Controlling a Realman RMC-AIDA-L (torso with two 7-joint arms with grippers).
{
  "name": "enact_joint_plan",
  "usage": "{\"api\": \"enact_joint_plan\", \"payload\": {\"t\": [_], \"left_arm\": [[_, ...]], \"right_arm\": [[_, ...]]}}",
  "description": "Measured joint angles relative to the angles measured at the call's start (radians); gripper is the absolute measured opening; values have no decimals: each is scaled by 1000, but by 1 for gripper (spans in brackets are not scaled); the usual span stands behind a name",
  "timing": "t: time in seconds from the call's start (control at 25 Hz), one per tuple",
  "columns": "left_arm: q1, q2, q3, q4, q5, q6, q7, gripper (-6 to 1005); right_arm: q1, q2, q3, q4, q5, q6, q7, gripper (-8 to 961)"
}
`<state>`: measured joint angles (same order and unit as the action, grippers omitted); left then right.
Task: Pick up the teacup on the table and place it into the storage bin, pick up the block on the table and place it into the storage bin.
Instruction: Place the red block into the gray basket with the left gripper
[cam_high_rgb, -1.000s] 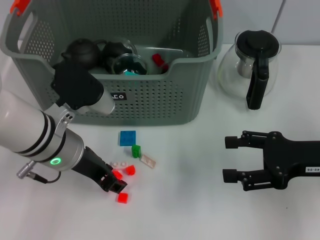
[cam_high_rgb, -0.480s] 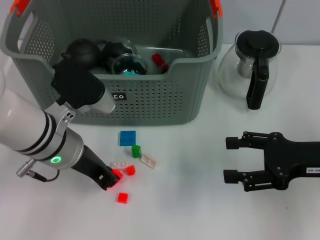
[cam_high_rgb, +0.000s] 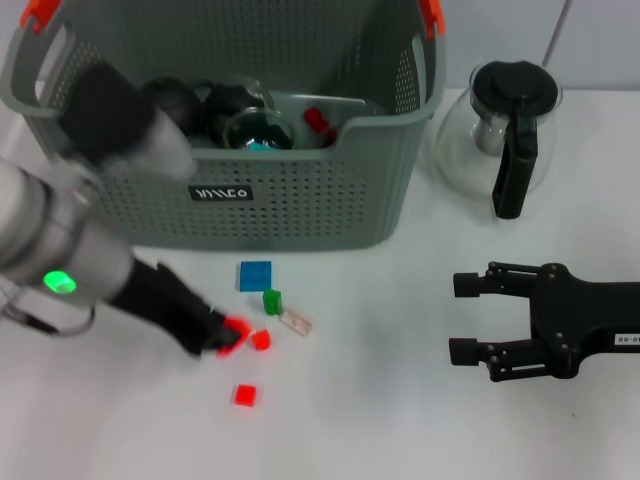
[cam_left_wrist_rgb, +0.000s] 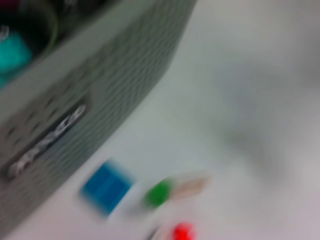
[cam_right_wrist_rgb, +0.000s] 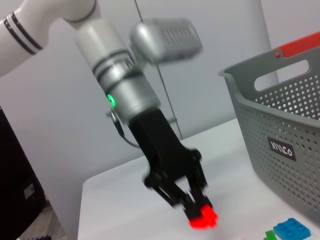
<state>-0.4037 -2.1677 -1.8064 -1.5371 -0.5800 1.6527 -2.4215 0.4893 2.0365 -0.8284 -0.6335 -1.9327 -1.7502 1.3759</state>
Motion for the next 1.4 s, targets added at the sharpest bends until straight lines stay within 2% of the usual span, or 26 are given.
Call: {"api": "enact_joint_plan", "payload": {"t": [0.08,0.2,0.32,0.44,0.52,0.56,0.64,0.84,0.96,1.04,1.08,1.24,1.4], "left_arm": [[-27,2,-135,-28,-101,101,78,206],[-81,5,-385,-37,-316,242,216,213],[-110,11,-497,-24,-482,246,258,221],[-141,22,-510,-5,-531,141,246,228],[-147,23,-509,-1,-530,117,244,232],[-185,27,-502,23,-493,-29,230,235],[-219,28,-497,66,-444,-126,218,239],[-340,50,-436,304,-215,-389,190,251],[-402,51,-389,452,-79,-543,171,258],[-402,51,-389,452,-79,-543,171,263],[-459,51,-365,572,38,-652,117,266],[-505,56,-363,656,120,-699,65,275],[-521,55,-362,686,184,-703,35,285]], "right_arm": [[0,0,0,0,0,0,0,914],[1,0,0,0,0,0,0,914],[1,3,0,0,0,0,0,914],[3,5,0,0,0,0,0,914],[5,6,0,0,0,0,0,915],[6,6,0,0,0,0,0,915],[6,6,0,0,0,0,0,915],[7,6,0,0,1,-6,0,915],[8,5,0,0,2,-7,0,914],[9,5,0,0,2,-8,1,914],[9,5,0,0,2,-8,1,914],[11,5,0,0,5,-9,4,914],[11,5,0,0,6,-9,4,915]]}}
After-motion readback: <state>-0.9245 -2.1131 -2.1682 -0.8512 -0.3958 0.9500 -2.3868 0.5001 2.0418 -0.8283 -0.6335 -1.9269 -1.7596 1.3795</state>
